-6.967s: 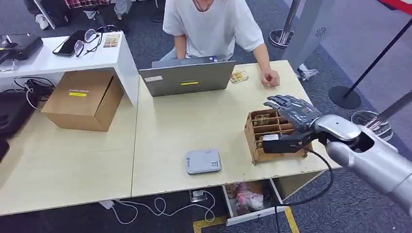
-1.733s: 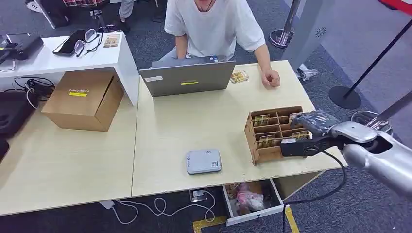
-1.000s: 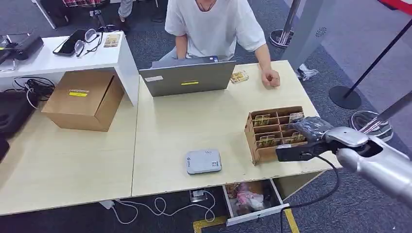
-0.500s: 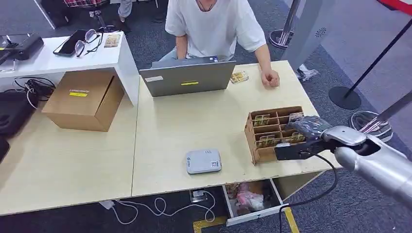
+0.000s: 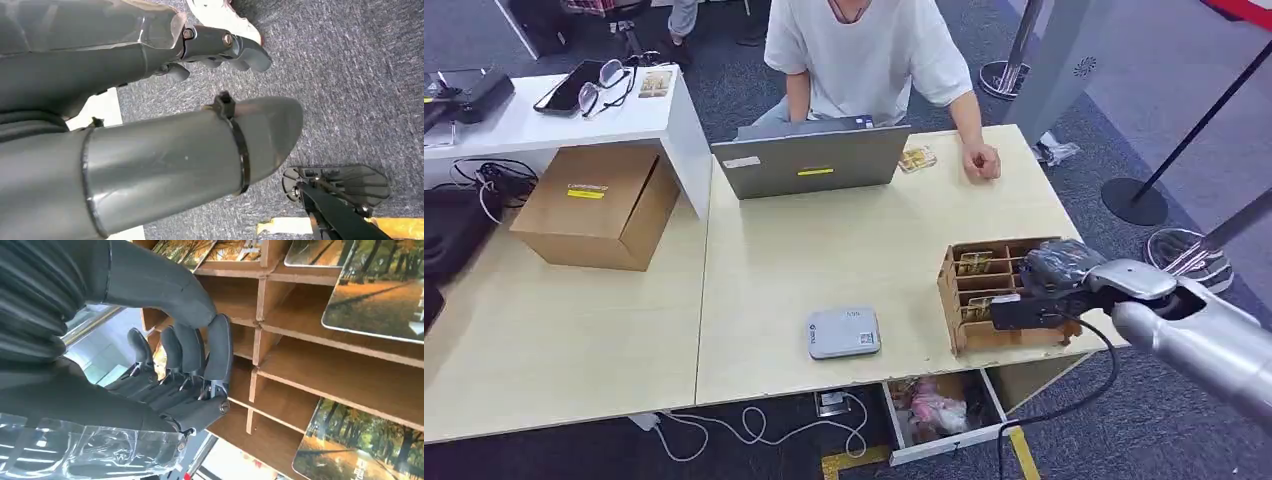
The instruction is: Pass the card to the sensor for recognition and then transmit it.
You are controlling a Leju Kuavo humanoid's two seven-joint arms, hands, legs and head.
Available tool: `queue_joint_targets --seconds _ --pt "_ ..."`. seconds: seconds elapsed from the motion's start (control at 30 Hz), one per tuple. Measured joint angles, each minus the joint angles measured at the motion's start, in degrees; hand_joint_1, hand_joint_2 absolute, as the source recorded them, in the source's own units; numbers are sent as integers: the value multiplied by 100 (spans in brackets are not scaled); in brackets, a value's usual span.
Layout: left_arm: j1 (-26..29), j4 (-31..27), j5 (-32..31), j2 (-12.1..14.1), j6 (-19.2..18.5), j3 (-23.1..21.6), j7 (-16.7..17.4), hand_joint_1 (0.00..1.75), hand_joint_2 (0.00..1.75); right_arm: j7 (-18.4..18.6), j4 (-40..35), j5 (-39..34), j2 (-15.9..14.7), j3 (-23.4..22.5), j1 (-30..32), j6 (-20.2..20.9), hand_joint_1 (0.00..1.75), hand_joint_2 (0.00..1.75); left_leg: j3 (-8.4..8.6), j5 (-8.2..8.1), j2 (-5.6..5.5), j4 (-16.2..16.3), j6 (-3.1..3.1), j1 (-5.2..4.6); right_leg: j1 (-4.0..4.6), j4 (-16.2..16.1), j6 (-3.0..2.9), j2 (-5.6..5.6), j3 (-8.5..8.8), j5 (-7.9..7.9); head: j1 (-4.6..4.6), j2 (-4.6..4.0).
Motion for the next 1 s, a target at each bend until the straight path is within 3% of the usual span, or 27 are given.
queue_joint_targets --seconds 0.57,0.73,0.87,1.0 --pt "0 0 2 20 -9 46 -26 0 0 0 28 -15 9 33 1 -50 150 175 1 0 0 0 0 0 0 0 0 1 1 0 0 0" --pt "0 2 -7 20 0 107 -72 0 0 0 50 -13 48 37 2 -133 148 175 3 0 2 0 0 0 0 0 0 2 1 1 0 0" --pt "1 4 -44 20 -2 142 -83 0 0 28 20 -63 22 26 8 -197 136 175 5 1 1 1 0 -1 0 0 0 1 1 1 0 0" --pt "5 11 -44 20 -4 186 -81 0 0 57 -118 -85 -96 -20 15 -221 140 175 3 1 1 0 0 0 0 0 0 1 0 1 0 0"
